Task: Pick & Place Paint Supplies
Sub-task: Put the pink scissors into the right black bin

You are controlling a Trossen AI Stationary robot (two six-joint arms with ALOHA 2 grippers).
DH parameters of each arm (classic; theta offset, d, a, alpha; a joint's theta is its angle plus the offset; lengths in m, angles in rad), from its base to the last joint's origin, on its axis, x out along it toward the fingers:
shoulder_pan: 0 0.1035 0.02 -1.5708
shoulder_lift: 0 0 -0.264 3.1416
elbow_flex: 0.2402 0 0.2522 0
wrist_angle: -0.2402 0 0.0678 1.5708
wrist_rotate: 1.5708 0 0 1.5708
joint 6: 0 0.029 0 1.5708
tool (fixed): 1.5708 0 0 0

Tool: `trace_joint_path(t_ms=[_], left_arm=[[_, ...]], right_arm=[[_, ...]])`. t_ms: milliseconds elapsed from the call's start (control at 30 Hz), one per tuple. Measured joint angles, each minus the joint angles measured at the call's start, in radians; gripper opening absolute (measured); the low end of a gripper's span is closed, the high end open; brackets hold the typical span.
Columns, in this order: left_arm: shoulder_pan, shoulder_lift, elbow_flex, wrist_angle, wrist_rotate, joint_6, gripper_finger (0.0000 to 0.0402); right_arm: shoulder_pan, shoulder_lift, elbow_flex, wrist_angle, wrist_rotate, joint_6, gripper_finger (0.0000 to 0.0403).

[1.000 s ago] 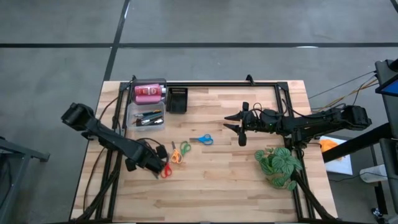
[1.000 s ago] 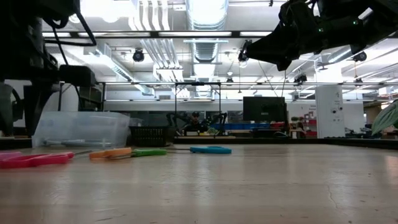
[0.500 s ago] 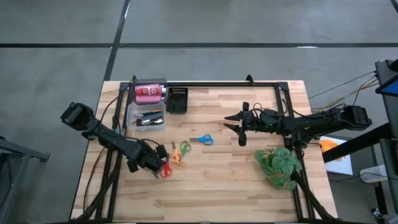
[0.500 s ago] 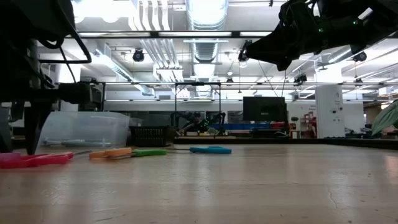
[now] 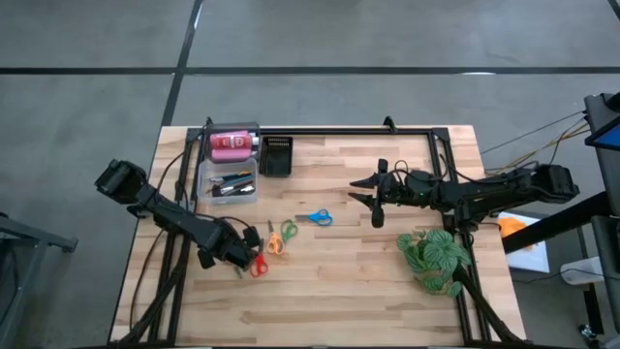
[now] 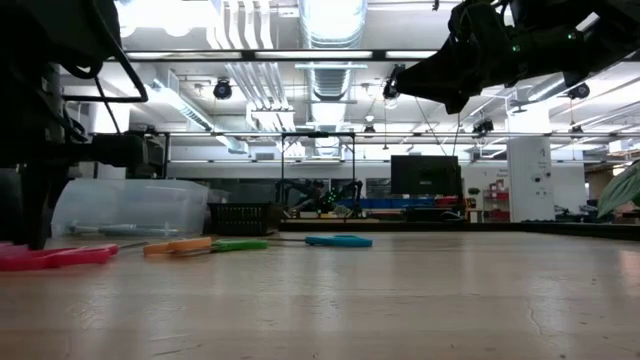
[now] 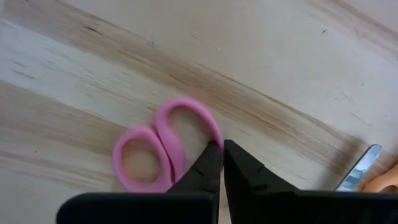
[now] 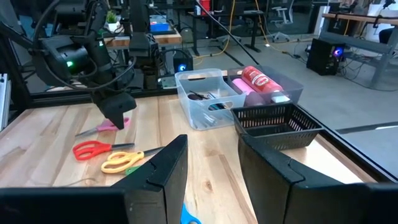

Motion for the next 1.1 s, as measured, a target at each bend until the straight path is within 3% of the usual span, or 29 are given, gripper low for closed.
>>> trace_joint_path(t_ms=[367,867,1100], left_arm=[[0.0,-0.012,-0.001,0.002,-0.002,0.0,0.0003],[0.02,-0.165,0.025,-0.002,-0.033,0.113,0.0002],[0.075,-0.198,0.103,-0.08,-0.203,0.329,0.0002]], right_arm=[[0.0,0.0,0.0,0.0,0.0,0.0,0.0141],[0.0,0.0,0.0,0.0,0.0,-0.001,0.0141],[0.0,0.0,0.0,0.0,0.0,-0.001,0.0141]])
